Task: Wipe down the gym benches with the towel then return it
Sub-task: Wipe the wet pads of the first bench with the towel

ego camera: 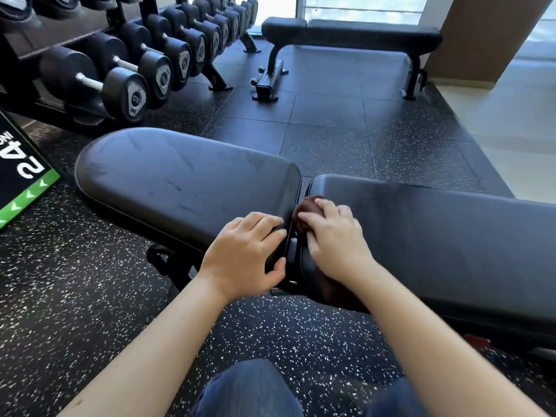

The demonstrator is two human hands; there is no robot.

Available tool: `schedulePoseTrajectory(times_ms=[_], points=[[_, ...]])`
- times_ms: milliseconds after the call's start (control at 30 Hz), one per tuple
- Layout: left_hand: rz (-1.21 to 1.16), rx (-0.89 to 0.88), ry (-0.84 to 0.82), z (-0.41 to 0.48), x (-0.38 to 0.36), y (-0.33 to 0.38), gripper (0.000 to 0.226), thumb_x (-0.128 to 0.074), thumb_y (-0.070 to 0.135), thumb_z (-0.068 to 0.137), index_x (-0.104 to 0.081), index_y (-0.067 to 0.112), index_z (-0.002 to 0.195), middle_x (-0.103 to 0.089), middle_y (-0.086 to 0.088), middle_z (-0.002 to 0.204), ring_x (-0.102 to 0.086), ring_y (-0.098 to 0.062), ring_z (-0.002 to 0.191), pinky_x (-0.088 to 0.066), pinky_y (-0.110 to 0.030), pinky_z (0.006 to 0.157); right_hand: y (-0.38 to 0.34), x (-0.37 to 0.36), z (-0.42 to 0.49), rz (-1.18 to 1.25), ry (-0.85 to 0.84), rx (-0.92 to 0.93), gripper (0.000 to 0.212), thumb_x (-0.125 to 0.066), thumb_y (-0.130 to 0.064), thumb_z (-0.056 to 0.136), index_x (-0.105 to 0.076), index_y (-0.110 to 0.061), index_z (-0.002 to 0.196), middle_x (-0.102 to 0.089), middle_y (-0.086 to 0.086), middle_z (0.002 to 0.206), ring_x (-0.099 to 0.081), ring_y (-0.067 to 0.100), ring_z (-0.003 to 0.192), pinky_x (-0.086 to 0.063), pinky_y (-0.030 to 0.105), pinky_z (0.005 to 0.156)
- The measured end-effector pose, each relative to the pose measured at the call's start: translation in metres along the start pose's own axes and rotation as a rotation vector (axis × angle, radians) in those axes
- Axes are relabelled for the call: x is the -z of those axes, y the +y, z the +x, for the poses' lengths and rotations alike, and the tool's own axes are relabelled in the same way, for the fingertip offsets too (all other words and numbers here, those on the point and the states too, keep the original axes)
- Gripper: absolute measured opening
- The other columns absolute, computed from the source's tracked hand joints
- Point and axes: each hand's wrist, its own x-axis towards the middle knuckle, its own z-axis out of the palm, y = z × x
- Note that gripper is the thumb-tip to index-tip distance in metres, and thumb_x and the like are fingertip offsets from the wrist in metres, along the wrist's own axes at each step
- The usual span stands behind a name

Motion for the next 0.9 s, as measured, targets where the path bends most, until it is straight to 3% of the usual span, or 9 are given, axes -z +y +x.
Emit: schedulePoseTrajectory(times_ms=[100,200,333,500,667,767,900], points=[[-0.008,-0.001,0.001,0.000,0.000,0.000,0.037,-0.054,0.035,0.071,-0.071,0.011,0.093,-0.067,-0.003,0.106,-0.062,-0.024,0.096,-0.049,-0.033,0.076,0.005,0.004,0.039,0.095,-0.073,-0.030,0.035,-0.046,-0.018,0.090,-0.057,-0.029,0.122,-0.042,-0.003,0.140,-0.036,0.028,0.122,-0.035,0.038,0.101],[-0.010,-0.001,0.003,-0.001,-0.001,0.000,0.038,-0.054,0.035,0.071,-0.071,0.011,0.094,-0.067,-0.002,0.106,-0.062,-0.024,0.096,-0.049,-0.034,0.076,0.007,0.003,0.025,0.033,-0.040,0.017,0.037,-0.046,-0.021,0.091,-0.054,-0.030,0.126,-0.039,-0.004,0.141,-0.036,0.027,0.121,-0.034,0.039,0.098],[-0.003,-0.009,0.002,-0.001,-0.002,-0.001,0.038,-0.054,0.036,0.071,-0.070,0.011,0.096,-0.066,-0.003,0.106,-0.061,-0.024,0.097,-0.048,-0.034,0.077,0.004,0.009,-0.029,0.030,0.020,0.213,0.037,-0.050,-0.020,0.089,-0.056,-0.026,0.125,-0.042,0.002,0.140,-0.042,0.032,0.114,-0.038,0.041,0.091],[0.005,-0.006,0.004,-0.001,-0.001,0.000,0.039,-0.053,0.037,0.072,-0.070,0.012,0.096,-0.066,-0.003,0.107,-0.060,-0.025,0.097,-0.046,-0.034,0.078,0.006,0.021,-0.057,0.039,-0.030,0.431,0.033,-0.056,-0.015,0.084,-0.064,-0.020,0.117,-0.052,0.010,0.132,-0.051,0.037,0.106,-0.046,0.049,0.082],[0.010,-0.002,0.001,-0.001,0.002,0.002,0.038,-0.050,0.035,0.073,-0.069,0.010,0.094,-0.066,-0.004,0.106,-0.060,-0.027,0.096,-0.047,-0.035,0.077,0.017,0.026,-0.066,0.004,0.015,0.567,0.033,-0.067,-0.012,0.078,-0.068,-0.019,0.110,-0.060,0.013,0.121,-0.059,0.036,0.091,-0.052,0.046,0.072],[0.026,-0.026,-0.021,0.000,0.003,0.004,0.042,-0.047,0.035,0.076,-0.069,0.008,0.099,-0.065,-0.008,0.108,-0.060,-0.029,0.098,-0.047,-0.037,0.078,0.033,0.029,-0.071,0.017,0.050,0.539,0.033,-0.065,-0.011,0.080,-0.067,-0.018,0.112,-0.060,0.013,0.121,-0.059,0.036,0.090,-0.053,0.045,0.075],[0.009,-0.047,0.008,0.007,0.002,0.021,0.047,-0.046,0.033,0.080,-0.066,0.002,0.109,-0.061,-0.016,0.117,-0.058,-0.034,0.106,-0.047,-0.043,0.083,0.088,0.045,-0.095,-0.005,0.108,0.362,0.033,-0.062,-0.007,0.081,-0.066,-0.014,0.113,-0.059,0.017,0.122,-0.058,0.039,0.090,-0.052,0.050,0.073]])
